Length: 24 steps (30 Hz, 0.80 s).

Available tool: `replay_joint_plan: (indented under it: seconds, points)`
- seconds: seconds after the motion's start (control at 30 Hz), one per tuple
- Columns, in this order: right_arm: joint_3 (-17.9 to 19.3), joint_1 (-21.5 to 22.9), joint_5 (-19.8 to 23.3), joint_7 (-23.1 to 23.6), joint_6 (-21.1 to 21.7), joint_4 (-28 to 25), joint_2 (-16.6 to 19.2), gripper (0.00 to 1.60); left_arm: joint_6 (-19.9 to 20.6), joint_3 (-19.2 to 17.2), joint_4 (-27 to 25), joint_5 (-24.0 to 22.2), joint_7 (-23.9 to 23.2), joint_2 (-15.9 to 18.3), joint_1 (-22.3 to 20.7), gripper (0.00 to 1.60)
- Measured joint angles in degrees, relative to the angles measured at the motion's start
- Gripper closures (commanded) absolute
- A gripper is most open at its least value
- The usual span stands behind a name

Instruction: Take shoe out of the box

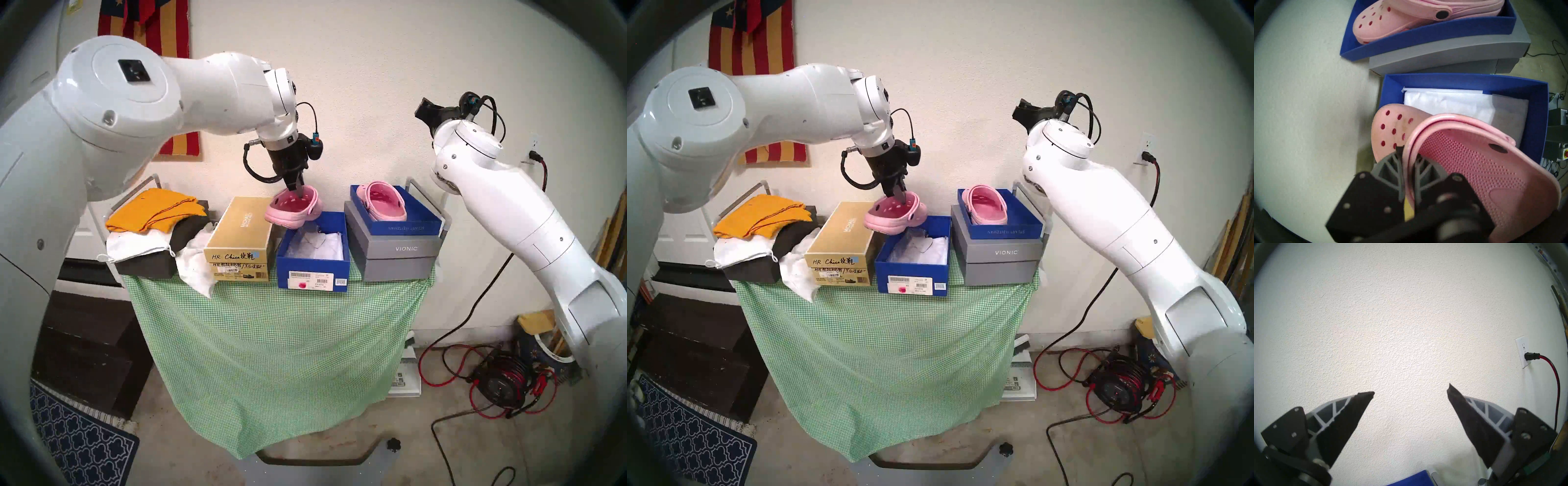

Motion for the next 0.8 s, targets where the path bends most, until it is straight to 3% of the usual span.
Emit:
replay_joint_plan:
  seconds: [0.5,0.8]
  points:
    - [0.2,-0.2,-0.2,0.0,0.1,0.0,-0.1,0.0,3.4,2.4,-11.4,1.4,8.7,7.4,-7.5,1.6]
    - [0.4,-0.3,-0.3,0.0,0.2,0.0,-0.2,0.0,4.8,3.5,-21.4,0.1,18.6,14.2,-9.9,1.6]
